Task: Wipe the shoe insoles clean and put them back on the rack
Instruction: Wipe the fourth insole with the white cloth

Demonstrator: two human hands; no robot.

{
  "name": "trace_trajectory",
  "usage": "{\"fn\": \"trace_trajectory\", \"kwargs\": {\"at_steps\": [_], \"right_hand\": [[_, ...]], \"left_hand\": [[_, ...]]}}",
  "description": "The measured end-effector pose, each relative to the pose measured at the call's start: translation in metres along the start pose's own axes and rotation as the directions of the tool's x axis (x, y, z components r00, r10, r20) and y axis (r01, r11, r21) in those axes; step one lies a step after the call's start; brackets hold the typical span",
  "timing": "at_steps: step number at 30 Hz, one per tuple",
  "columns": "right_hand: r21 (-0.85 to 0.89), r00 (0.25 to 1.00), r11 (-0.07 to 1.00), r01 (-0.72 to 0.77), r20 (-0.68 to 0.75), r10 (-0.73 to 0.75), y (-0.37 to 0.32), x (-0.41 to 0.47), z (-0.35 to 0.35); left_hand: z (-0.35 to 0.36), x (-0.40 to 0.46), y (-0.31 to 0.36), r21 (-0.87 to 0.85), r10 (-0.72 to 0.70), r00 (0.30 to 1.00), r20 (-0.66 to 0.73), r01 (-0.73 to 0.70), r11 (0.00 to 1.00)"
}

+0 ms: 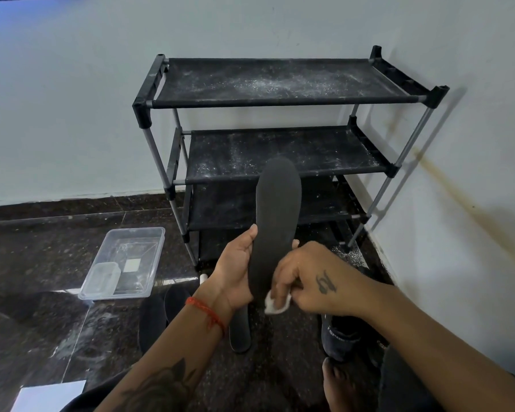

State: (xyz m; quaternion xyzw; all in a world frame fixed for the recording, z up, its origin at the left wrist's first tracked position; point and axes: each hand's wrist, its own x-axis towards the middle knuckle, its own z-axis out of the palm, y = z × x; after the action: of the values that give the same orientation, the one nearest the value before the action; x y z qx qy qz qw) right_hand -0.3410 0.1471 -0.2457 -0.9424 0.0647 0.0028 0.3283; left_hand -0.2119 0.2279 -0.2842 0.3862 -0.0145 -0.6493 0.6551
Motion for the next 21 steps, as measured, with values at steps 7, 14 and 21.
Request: {"fn": "trace_trajectory", "kwargs": {"at_steps": [7, 14, 21], "right_hand": [[-0.014, 0.829, 0.979, -0.205, -0.534, 0.167, 0.023, 0.001, -0.025], [0.174, 0.976, 0.961, -0.213, -0.005, 0.217, -0.002, 0.002, -0.009], [0.841, 0.870, 0.514, -0.169, -0.117, 0.479, 0.003, 0.004, -0.039]], "left_hand": [[0.003, 0.000, -0.002, -0.001, 0.044, 0.999, 0.020, -0.044, 0.999], [-0.004, 0.000, 0.000, 0.023, 0.048, 0.999, -0.005, -0.048, 0.999], [0.004, -0.005, -0.001, -0.047, 0.047, 0.999, 0.018, -0.046, 0.998]]}}
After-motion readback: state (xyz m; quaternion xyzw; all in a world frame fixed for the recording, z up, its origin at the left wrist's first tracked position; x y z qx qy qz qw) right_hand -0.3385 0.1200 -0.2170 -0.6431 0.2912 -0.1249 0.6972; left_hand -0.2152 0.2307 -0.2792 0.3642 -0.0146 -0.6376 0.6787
